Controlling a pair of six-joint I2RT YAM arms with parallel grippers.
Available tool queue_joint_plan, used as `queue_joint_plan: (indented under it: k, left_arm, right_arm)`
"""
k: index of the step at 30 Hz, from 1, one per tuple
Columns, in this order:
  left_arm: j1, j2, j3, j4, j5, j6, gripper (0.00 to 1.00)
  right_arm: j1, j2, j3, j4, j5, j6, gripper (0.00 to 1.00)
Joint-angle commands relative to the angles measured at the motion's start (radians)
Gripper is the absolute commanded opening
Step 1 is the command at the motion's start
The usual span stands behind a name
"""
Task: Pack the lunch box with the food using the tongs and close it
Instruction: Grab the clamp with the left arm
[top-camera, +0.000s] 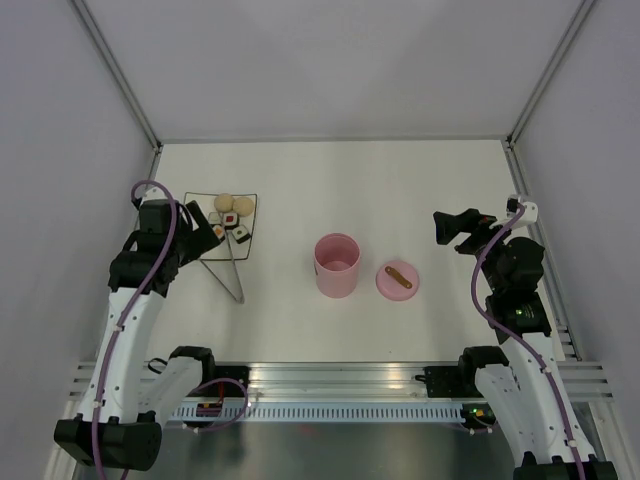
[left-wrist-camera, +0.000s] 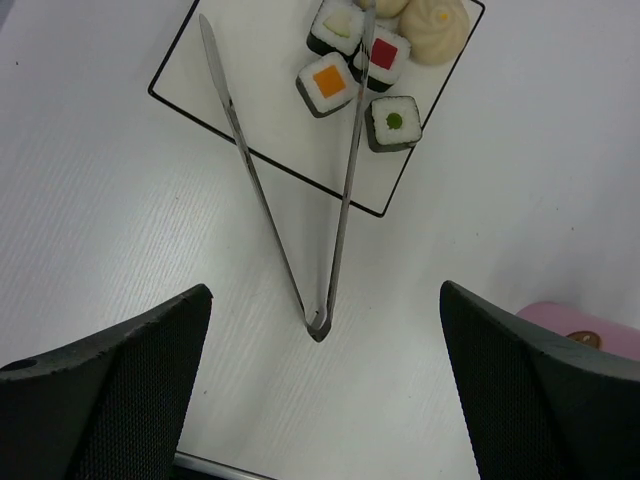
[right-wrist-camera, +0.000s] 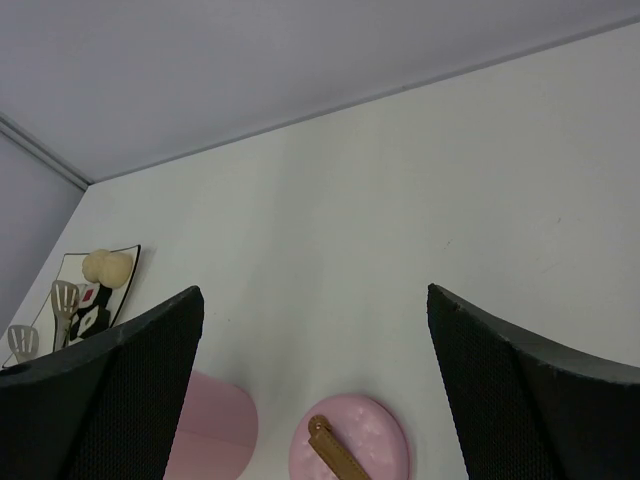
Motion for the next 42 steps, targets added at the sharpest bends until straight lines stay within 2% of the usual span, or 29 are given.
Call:
queue_joint_plan:
  k: [1, 5, 10, 19, 25, 32, 42]
  left_arm:
    - [0.002, -0.027, 0.01, 0.005, 0.001, 0.007, 1.0]
    - [0.002, -0.03, -0.033, 0.03, 0.047, -0.019, 1.0]
    - [0.002, -0.057, -0.165, 0.089, 0.064, -0.143, 1.0]
    - [0.003, -0.101, -0.375, 0.25, 0.081, -0.18, 1.0]
    - [0.002, -0.027, -0.42, 0.358, 0.027, -0.176, 1.0]
    - [0.002, 0.093, -0.426, 0.464, -0.036, -0.139, 1.0]
    - [-0.007, 0.185, -0.484, 0.556, -0.001, -0.171, 1.0]
  right_arm:
    - [0.003, -0.007, 0.014, 0.022, -0.012, 0.005, 0.98]
    - [0.002, 0.003, 0.015, -0.009, -0.033, 0.008, 0.98]
    - [0.003, -0.004, 0.012, -0.029, -0.036, 0.019, 0.98]
    - [0.002, -0.028, 0.019, -0.119, -0.053, 0.054, 0.98]
    - [0.002, -0.073, -0.005, -0.142, -0.052, 0.068, 0.98]
    - [0.003, -0.086, 0.026, -0.263, 0.005, 0.039, 0.98]
    - [0.003, -0.102, 0.018, -0.291, 0.028, 0.034, 0.98]
